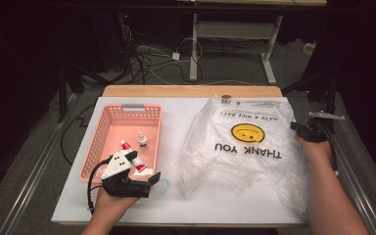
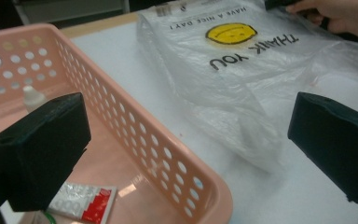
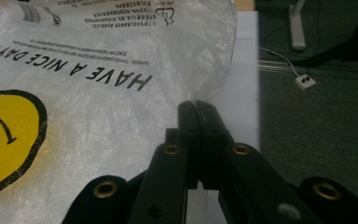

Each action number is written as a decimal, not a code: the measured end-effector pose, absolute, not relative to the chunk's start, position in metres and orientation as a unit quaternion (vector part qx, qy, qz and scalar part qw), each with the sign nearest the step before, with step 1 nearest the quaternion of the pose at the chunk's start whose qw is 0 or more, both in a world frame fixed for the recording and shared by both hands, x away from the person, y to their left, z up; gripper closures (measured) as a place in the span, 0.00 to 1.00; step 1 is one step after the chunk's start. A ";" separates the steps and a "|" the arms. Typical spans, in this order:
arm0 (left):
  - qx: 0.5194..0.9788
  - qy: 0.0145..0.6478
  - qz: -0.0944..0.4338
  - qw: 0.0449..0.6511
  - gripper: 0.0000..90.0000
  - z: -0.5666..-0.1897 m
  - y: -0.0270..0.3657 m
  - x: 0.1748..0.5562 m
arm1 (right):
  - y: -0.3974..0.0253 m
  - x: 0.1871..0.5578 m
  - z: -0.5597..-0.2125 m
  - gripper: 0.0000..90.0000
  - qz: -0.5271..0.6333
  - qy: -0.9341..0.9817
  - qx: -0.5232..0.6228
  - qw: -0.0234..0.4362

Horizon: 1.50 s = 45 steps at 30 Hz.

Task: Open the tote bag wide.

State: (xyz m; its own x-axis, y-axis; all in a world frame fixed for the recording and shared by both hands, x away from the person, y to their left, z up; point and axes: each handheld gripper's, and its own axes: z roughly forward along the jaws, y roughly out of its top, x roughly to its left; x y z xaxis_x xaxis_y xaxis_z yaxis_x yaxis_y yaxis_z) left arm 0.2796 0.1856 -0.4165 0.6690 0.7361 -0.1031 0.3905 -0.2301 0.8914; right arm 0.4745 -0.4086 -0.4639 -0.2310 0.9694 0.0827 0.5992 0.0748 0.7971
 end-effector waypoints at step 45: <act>0.770 0.398 0.157 0.474 0.00 -0.427 0.200 0.279 | -0.385 0.314 -0.468 0.90 0.354 0.720 0.533 0.266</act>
State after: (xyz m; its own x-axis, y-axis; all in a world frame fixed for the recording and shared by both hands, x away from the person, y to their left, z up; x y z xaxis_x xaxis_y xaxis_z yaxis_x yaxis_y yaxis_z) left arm 0.2793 0.1998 -0.4275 0.6345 0.7612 -0.1343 0.4632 -0.2354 0.8544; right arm 0.3139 -0.3851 -0.4680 -0.2892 0.9572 -0.0059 0.5794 0.1799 0.7949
